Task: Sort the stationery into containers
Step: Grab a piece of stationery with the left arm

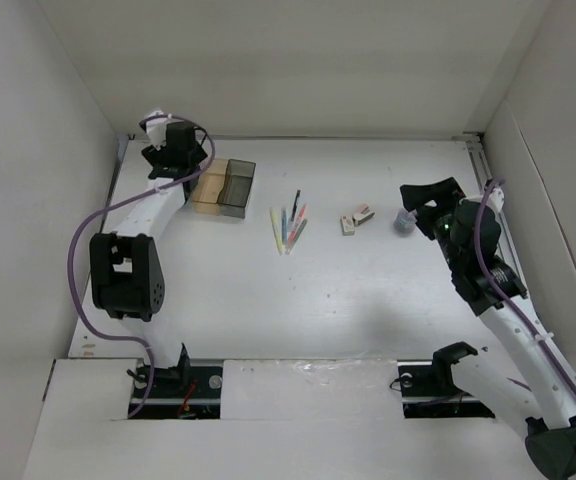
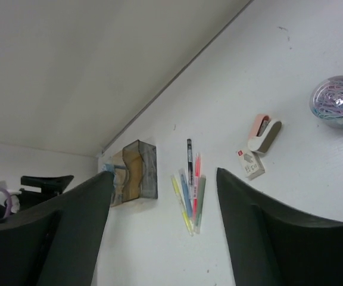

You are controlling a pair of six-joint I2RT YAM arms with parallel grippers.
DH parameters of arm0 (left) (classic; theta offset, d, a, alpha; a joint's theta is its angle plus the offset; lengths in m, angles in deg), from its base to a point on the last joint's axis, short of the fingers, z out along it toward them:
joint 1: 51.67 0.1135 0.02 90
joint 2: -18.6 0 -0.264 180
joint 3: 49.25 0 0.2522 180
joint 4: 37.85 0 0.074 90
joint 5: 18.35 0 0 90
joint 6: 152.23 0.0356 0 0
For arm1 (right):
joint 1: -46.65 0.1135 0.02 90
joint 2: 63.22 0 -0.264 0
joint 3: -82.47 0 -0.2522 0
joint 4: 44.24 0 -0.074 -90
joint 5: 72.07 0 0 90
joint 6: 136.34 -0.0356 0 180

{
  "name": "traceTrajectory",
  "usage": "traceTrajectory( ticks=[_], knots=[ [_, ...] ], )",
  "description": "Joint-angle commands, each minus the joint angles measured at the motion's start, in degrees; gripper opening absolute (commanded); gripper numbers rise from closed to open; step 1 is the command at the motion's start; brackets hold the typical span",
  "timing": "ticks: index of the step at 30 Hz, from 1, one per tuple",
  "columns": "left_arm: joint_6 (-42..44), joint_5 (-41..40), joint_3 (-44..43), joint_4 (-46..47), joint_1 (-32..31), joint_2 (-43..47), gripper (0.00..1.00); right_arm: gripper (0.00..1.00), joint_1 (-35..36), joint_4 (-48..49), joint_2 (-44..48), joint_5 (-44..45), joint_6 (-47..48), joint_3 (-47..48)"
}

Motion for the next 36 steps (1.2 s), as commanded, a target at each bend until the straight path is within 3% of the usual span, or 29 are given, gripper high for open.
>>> traceTrajectory(
  ticks=[1, 2, 3, 5, 8, 11, 12, 13, 16, 20, 25, 36],
  knots=[
    [1.46, -0.18, -0.78, 3.76, -7.73, 5.34, 0.63, 0.73, 0.55, 2.30, 1.80, 2.64, -0.28, 0.09],
    [1.46, 0.43, -2.00, 3.76, -10.01, 5.34, 0.61, 0.45, 0.55, 2.30, 1.81, 3.43, -0.80, 0.09],
    [1.46, 1.92, -2.71, 3.76, -12.30, 4.47, 0.60, 0.36, 0.55, 1.69, 2.33, 4.39, -0.80, 0.09],
    [0.59, 3.95, -4.12, 3.76, -20.11, 2.72, 0.55, 0.23, 1.08, 0.46, 2.34, 5.89, -0.80, 0.62],
    [0.59, 7.55, -7.01, 6.31, -31.28, -2.64, 0.55, 0.20, 1.08, -2.87, 2.34, 9.40, -1.33, 3.76],
    [3.56, 11.15, -13.94, 6.93, -40.05, -10.63, 0.60, 0.41, 1.08, -4.99, 2.95, 11.35, -1.33, 6.67],
    [4.18, 12.38, -19.97, 6.93, -41.57, -13.09, 0.65, 0.49, 1.08, -5.00, 3.56, 11.35, -1.33, 7.29],
    [4.89, 13.96, -23.68, 3.71, -43.15, -18.51, 0.68, 0.67, 1.08, -5.00, 3.57, 11.87, -1.33, 7.82],
    [8.40, 14.59, -37.19, -0.79, -47.64, -26.27, 0.84, 0.91, 1.08, -6.05, 3.57, 11.87, -1.33, 10.19],
    [9.64, 16.34, -48.41, -3.27, -49.49, -37.17, 0.91, 1.00, 1.08, -6.05, 3.57, 11.35, -0.80, 11.51],
    [10.17, 18.10, -50.08, 0.25, -49.50, -41.41, 0.99, 1.00, 1.08, -6.05, 3.57, 7.31, -0.19, 13.35],
    [11.92, 22.85, -53.25, 4.20, -50.02, -46.95, 1.00, 1.00, 1.08, -2.89, 3.57, 3.61, 0.34, 11.51]
  ],
)
